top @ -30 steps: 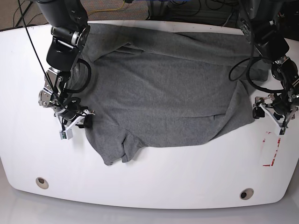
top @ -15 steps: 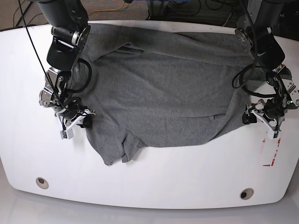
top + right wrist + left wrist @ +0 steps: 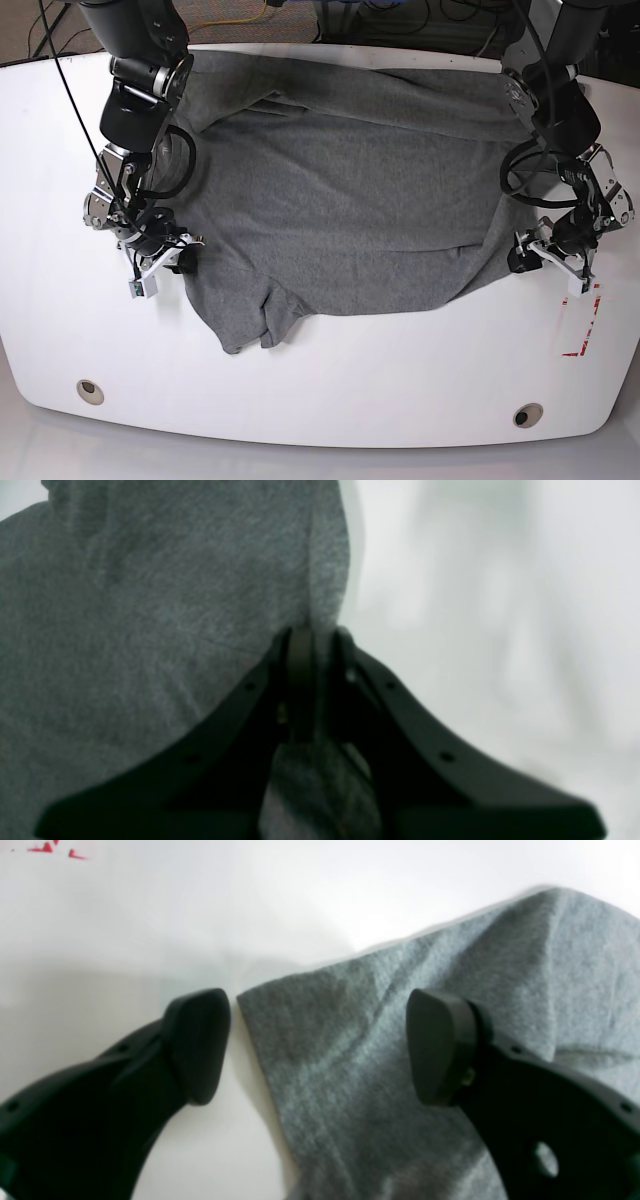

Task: Layout the t-shirt on the table in an organized manner, then fold the t-shirt properly
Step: 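Grasp the hem edge with both grippers, one at each side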

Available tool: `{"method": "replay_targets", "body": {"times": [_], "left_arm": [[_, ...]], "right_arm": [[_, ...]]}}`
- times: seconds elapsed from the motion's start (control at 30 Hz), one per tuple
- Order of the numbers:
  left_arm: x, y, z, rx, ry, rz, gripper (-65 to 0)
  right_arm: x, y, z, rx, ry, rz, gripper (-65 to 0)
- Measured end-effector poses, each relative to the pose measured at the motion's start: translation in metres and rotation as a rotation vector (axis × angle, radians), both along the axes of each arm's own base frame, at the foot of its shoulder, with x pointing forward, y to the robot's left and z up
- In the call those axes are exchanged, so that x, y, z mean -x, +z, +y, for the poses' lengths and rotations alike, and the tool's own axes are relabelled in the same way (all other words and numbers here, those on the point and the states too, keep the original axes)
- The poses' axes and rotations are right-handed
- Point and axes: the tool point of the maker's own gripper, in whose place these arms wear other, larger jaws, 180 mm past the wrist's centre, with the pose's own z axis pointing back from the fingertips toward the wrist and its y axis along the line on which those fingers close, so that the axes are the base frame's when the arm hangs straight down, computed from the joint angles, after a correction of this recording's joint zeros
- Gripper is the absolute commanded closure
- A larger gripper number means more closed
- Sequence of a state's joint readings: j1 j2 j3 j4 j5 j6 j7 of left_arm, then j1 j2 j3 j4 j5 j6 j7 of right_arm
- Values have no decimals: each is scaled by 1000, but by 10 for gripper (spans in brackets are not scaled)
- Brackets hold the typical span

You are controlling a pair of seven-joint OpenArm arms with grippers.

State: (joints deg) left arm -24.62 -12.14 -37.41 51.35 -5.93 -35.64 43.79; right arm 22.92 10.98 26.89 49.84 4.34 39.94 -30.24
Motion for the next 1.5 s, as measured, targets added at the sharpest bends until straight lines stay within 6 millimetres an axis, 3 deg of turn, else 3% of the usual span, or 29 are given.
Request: {"method": "replay_targets", "body": {"times": [0.33,0.47,0.67,0.73,1.2,1.5], "left_arm": [[-4,-2,-11,-7,-32,2,-503],[-2,-3,-11,-5,-31,5,-372],[3,-8,-11,4,-25,5,-115],[3,-9,-11,2,-25,9,-75],[0,-6,-12,-12,-39,29,-64],[-25,20,-12,-22,-46,-26,-63]], "right_arm": [[0,0,0,0,0,0,-60],[0,0,0,-1,1,0,-60],[0,0,0,-1,0,-1,-60],[0,0,0,-1,1,0,-60],[0,0,0,0,0,0,-59],[0,5,-5,45,15,8,-57]]}}
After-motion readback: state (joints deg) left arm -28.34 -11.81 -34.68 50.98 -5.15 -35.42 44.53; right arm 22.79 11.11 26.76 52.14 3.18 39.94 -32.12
